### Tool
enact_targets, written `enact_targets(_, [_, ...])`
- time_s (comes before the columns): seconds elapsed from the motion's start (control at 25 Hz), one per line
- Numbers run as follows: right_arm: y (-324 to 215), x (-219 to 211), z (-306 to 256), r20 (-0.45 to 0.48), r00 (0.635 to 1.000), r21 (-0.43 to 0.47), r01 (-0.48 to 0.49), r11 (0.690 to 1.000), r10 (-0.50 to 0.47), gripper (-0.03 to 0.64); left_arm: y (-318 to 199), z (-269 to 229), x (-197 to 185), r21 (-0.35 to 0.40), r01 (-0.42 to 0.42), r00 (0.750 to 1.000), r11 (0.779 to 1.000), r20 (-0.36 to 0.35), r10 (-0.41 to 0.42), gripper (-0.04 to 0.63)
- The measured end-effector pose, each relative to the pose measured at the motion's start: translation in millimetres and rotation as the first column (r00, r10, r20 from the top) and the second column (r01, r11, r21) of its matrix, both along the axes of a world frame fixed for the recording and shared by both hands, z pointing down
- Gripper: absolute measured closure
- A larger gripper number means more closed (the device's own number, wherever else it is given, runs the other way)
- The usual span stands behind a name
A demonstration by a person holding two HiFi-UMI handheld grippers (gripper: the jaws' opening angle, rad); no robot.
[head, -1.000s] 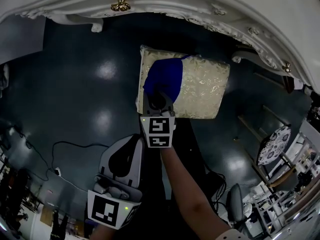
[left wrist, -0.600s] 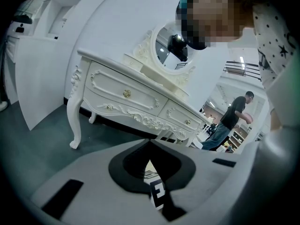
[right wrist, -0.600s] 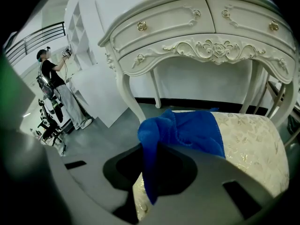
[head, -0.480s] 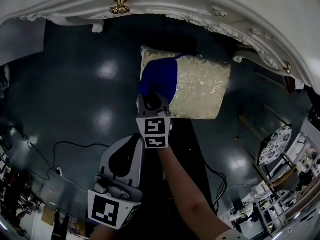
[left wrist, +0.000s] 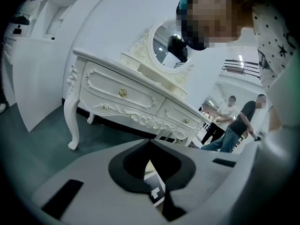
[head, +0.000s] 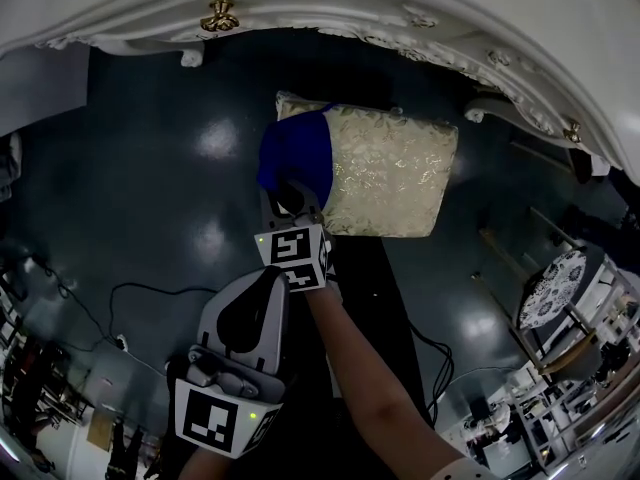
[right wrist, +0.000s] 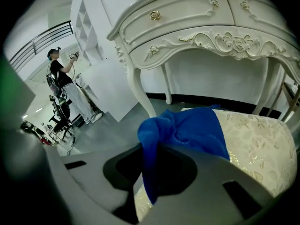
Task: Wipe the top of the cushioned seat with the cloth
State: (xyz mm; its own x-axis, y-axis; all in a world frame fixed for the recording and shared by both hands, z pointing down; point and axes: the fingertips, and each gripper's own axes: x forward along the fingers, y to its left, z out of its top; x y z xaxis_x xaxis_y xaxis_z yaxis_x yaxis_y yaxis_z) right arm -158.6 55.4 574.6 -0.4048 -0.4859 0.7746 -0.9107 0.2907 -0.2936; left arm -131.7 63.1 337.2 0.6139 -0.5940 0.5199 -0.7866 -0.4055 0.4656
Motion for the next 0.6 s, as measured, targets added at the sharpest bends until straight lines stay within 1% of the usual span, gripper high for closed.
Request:
enact_targets(0.12, [0.4,0.9,-0.3,0.055,0.999,-0.010,-0.001,1.000,0.002,0.552,0.4,-1.6,4.0,0.006,0.003,1.000,1.000,0.004,-0.003,0.584])
enact_targets(0.28, [-2.1,10.0,-13.9,0.148,0.988,-0.023,-0.033,0.999,0.036,0.552,3.4,-4.9,13.9,0.014,-0.001,1.000,1.000,0.009,0.001,0.586])
enact_targets(0.36, [-3.3,23.6,-28.1,0.160,0.986,0.009,-0.048,0.999,0.046,0.552,6.3,-7.6,23.0,0.017,-0.009,1.000,1.000,0.007,0.009,0.586])
enact_targets(0.48, [-1.6,53.5,-51.7,0.155,0.986,0.073,-0.081,0.994,0.069,0.552,9.5,-11.9,38.5,0.030,-0.032,1.000,0.999,0.001,0.032,0.585])
enact_targets(0.6, [9.1,94.7,-75.2,0.142,0.981,0.108,-0.146,0.983,0.130,0.552,13.7,-18.1,53.0,0.040,-0.050,0.999,0.998,-0.003,0.050,0.586])
